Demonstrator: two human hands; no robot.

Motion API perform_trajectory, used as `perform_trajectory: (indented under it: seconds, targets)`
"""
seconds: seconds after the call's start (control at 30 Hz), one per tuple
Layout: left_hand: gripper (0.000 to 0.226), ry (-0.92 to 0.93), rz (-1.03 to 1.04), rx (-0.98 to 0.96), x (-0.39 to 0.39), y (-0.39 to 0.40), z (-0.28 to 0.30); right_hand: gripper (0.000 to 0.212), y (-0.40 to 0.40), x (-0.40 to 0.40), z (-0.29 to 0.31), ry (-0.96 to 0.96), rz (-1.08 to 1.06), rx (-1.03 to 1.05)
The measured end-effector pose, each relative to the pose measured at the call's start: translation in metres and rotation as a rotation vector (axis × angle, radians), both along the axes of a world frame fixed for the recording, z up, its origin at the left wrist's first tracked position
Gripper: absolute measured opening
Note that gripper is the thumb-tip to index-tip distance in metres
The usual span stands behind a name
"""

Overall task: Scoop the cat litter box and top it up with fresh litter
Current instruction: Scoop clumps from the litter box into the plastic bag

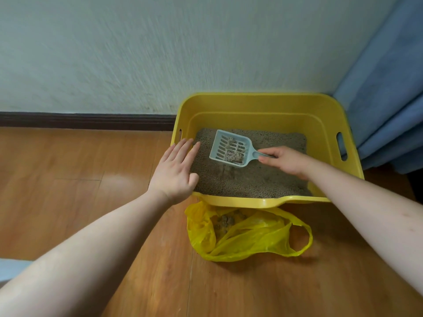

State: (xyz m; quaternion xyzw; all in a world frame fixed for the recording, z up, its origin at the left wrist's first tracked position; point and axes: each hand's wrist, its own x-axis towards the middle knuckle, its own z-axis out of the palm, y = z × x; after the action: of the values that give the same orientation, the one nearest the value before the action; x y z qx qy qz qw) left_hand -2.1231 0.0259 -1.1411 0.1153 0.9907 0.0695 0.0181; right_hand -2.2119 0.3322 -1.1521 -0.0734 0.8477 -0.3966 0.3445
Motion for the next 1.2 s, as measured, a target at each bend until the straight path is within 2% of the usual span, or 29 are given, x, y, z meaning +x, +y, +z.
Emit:
perform_trajectory:
  seconds: [0.3,0.47,0.57,0.67,0.77,1.0,1.2]
  targets:
    - [0.075,-0.017,0.002,-0.018,0.000,-0.001,0.002,0.034,0.014,0.016,0.023,-0.006,0.071,0.116]
    - [0.076,-0.005,0.006,0.012,0.000,-0.002,0.001,0.033,0.024,0.029,0.031,-0.032,0.007,0.081]
    - [0.075,-0.004,0.005,0.020,0.000,-0.002,0.000,0.026,0.026,0.034,0.036,0.010,0.010,0.099]
    - [0.074,-0.003,0.004,0.013,-0.001,-0.001,0.000,0.032,0.026,0.040,0.038,0.043,0.006,0.116]
    - [0.074,-0.002,0.002,-0.006,0.000,-0.001,-0.001,0.037,0.026,0.047,0.041,0.083,-0.041,0.091]
    - [0.076,0.004,0.004,0.006,-0.003,0.000,0.000,0.024,0.026,0.072,0.073,0.161,-0.102,-0.009]
    - [0.074,-0.014,-0.007,0.001,-0.001,-0.001,0.002,0.024,0.025,0.121,0.083,0.139,-0.074,-0.064]
